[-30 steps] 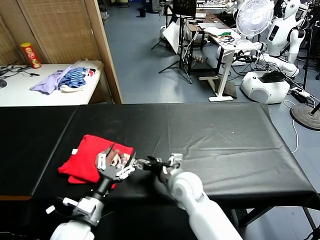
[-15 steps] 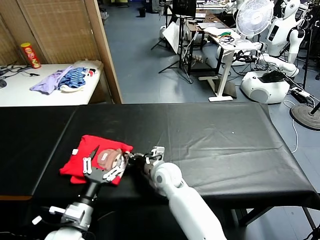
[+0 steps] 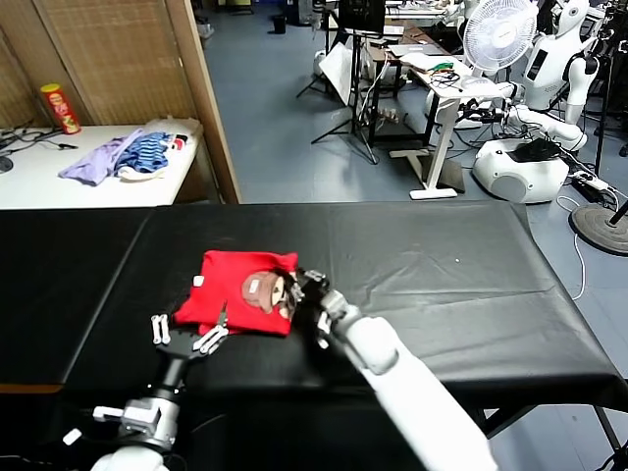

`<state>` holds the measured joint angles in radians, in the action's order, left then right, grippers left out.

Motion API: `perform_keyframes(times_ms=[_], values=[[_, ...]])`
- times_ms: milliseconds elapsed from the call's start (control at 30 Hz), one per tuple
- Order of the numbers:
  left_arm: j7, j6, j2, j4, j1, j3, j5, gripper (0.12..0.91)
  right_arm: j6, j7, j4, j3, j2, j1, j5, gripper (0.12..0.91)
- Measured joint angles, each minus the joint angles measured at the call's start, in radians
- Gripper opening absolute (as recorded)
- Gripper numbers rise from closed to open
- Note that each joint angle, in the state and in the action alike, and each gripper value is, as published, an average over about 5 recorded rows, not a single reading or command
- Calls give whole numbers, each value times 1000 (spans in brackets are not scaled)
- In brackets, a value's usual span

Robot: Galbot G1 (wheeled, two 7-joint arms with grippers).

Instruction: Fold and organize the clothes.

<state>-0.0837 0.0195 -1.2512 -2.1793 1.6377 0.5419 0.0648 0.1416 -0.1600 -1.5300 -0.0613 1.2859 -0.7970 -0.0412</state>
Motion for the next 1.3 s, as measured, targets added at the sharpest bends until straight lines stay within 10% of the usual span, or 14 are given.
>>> perform_keyframes(times_ms=[267, 767, 1300], values=[[-17, 40, 11, 20, 29, 18, 118, 798, -137, 68, -199, 117, -188, -194, -45, 770], [-95, 78, 74, -56, 212, 58, 235, 798, -7, 280, -597, 447, -173, -791, 239, 798], [-156, 215, 76, -212, 430, 149, 395, 798, 163, 367, -824, 486, -112, -1054, 263, 798]])
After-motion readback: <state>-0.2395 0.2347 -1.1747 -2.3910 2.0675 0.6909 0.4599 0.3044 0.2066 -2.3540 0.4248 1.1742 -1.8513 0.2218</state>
